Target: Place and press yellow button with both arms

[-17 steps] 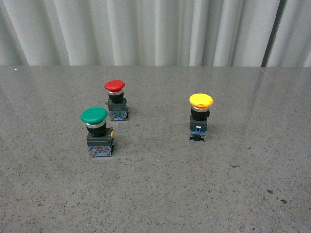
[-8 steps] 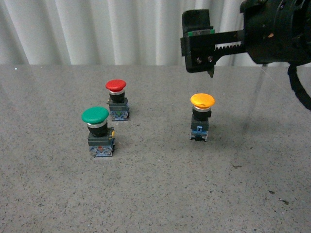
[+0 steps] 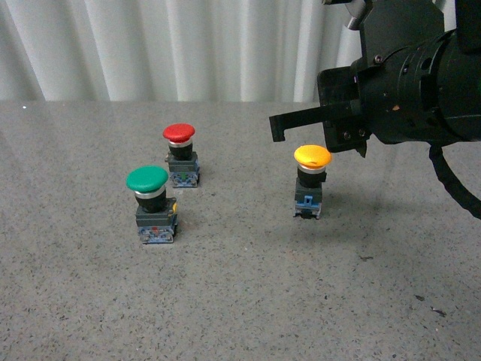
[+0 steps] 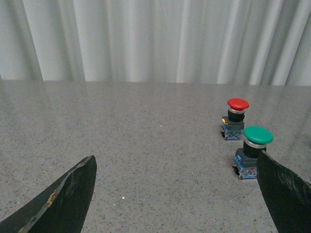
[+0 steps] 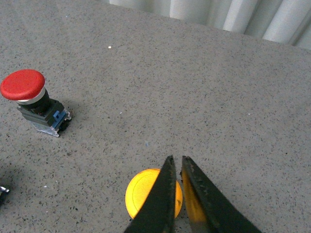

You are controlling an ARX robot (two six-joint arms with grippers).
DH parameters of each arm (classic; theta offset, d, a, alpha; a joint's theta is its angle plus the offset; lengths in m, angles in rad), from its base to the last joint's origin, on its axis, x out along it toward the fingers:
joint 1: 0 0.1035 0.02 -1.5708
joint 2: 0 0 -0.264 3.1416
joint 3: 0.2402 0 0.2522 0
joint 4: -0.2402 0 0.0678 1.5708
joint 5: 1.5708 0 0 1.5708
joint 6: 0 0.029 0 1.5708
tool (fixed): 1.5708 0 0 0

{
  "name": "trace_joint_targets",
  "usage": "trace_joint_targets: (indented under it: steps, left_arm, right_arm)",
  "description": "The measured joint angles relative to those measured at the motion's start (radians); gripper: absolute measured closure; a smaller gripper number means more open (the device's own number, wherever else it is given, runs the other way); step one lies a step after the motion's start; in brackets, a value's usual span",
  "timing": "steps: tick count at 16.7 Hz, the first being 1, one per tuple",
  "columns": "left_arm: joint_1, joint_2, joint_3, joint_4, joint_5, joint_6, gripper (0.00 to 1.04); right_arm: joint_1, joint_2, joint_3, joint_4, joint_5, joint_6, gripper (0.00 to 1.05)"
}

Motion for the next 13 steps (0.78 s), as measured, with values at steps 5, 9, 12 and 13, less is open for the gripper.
trace_joint_targets:
  steps: [5, 9, 12, 13]
  left_arm:
    - [0.0, 0.0, 0.0, 0.0, 0.001, 0.0, 0.07]
    - [0.0, 0.0, 0.0, 0.0, 0.0, 0.0, 0.07]
    - [0.0, 0.0, 0.0, 0.0, 0.0, 0.0, 0.07]
    - [0.0, 0.0, 0.0, 0.0, 0.0, 0.0, 0.07]
  right_arm:
    - [0.028, 0.02, 0.003, 0.0, -0.008, 0.018, 1.03]
    - [0.034, 0.051, 0.003, 0.0, -0.007, 0.025, 1.03]
    - [0.033, 0.069, 0.003, -0.003, 0.001, 0.027, 1.03]
    - [0.033, 0.069, 0.003, -0.003, 0.001, 0.028, 1.03]
